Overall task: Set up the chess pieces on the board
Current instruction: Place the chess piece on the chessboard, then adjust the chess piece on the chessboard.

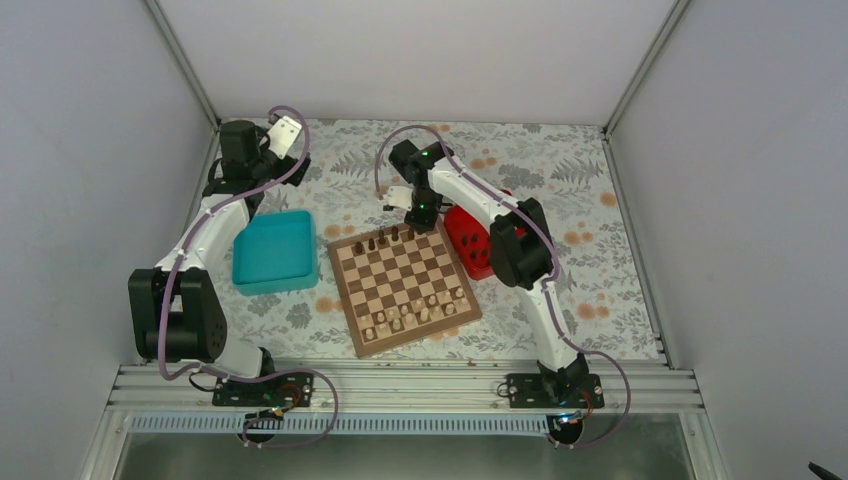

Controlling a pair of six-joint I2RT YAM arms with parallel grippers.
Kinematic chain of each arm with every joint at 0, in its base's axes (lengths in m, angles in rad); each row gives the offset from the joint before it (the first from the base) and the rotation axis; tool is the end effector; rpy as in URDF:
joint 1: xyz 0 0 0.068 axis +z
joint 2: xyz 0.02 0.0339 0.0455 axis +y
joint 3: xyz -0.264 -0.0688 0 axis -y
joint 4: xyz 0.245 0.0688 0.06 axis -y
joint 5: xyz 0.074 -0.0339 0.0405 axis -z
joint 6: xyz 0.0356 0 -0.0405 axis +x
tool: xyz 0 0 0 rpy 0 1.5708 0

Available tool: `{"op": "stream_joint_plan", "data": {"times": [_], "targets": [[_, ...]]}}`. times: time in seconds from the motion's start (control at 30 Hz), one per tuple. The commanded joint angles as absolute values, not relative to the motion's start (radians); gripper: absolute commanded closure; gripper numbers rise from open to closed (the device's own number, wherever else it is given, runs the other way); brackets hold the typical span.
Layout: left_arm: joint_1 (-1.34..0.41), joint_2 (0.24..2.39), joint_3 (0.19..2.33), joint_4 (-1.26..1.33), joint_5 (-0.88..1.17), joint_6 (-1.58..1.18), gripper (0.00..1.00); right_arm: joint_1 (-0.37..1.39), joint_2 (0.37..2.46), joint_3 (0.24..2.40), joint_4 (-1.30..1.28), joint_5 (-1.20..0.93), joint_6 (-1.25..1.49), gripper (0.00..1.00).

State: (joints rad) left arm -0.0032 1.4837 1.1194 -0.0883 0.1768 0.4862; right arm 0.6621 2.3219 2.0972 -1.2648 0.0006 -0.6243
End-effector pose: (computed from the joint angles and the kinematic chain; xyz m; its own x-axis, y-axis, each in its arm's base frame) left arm 0.3454 -0.0074 0.2976 -0.3112 0.4610 -0.8310 0.3470 0.8692 0.3522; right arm 0.3638 0.2836 0.2011 -0.2785 -0.9582 -0.0655 -0.9583 0.2818 -0.0480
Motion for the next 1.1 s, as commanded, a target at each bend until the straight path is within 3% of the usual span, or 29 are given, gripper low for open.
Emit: {"op": "stream_joint_plan", "data": {"times": [0.0, 0.1, 0.33, 1.07], "targets": [[-0.006, 1.482, 1.112, -0.077, 0.187, 0.492, 0.0, 0.675, 2.301, 2.115, -1.268, 0.023, -0.62, 0.65], [-0.006, 1.482, 1.11, -0.076, 0.187, 0.492, 0.0, 0.675, 2.285, 2.131, -1.272, 0.025, -0.621, 0.59], [-0.006, 1.48, 1.112, -0.077, 0.187, 0.492, 0.0, 0.675, 2.26, 2.171, -1.287, 0.025, -0.634, 0.55], [-0.006, 1.478, 1.108, -0.08, 0.184, 0.495, 0.0, 0.735, 2.278, 2.137, -1.281, 0.011, -0.661, 0.56]]}}
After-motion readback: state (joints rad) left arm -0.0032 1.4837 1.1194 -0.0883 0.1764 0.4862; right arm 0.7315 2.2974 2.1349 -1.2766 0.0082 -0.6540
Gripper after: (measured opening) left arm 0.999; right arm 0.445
